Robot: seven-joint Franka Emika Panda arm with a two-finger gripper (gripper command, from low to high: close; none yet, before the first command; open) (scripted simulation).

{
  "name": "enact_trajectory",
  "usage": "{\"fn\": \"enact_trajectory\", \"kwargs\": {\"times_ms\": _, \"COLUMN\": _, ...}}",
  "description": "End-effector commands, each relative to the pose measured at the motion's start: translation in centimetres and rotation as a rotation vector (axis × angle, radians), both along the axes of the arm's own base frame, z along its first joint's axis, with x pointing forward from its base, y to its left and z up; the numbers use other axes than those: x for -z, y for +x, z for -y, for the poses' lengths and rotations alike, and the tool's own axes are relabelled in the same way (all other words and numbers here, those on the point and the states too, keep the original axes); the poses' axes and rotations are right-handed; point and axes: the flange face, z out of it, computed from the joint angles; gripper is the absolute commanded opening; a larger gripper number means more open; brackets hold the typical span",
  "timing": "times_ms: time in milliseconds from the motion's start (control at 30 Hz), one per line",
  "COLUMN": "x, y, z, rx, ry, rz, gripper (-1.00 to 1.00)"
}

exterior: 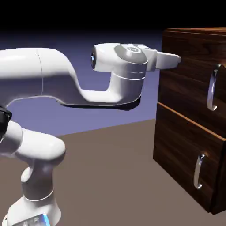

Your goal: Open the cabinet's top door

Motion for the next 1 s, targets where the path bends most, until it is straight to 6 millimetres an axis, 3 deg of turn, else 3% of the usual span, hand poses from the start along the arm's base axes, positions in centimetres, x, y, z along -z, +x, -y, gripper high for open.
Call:
{"fn": "enact_trajectory", "kwargs": {"times_ms": 0, "x": 0.3, "y": 0.2, "z": 0.6, "rx": 0.002, "ry": 0.003, "rz": 0.007, "gripper": 0.0}}
{"fn": "enact_trajectory", "kwargs": {"times_ms": 267, "x": 3.8, "y": 2.7, "z": 5.1, "rx": 0.015, "ry": 0.022, "rz": 0.043, "gripper": 0.0}}
{"fn": "enact_trajectory", "kwargs": {"times_ms": 533, "x": 8.9, "y": 5.8, "z": 9.6, "rx": 0.027, "ry": 0.031, "rz": 0.05, "gripper": 0.0}}
{"fn": "enact_trajectory", "kwargs": {"times_ms": 600, "x": 9.2, "y": 5.9, "z": 9.8, "rx": 0.028, "ry": 0.031, "rz": 0.049, "gripper": 0.0}}
{"fn": "enact_trajectory", "kwargs": {"times_ms": 767, "x": 9.2, "y": 10.9, "z": 9.6, "rx": 0.028, "ry": 0.031, "rz": 0.049, "gripper": 0.0}}
{"fn": "enact_trajectory", "kwargs": {"times_ms": 800, "x": 9.2, "y": 10.9, "z": 9.6, "rx": 0.028, "ry": 0.031, "rz": 0.049, "gripper": -1.0}}
{"fn": "enact_trajectory", "kwargs": {"times_ms": 967, "x": 9.2, "y": 8.3, "z": 8.6, "rx": 0.099, "ry": 0.029, "rz": 0.05, "gripper": -1.0}}
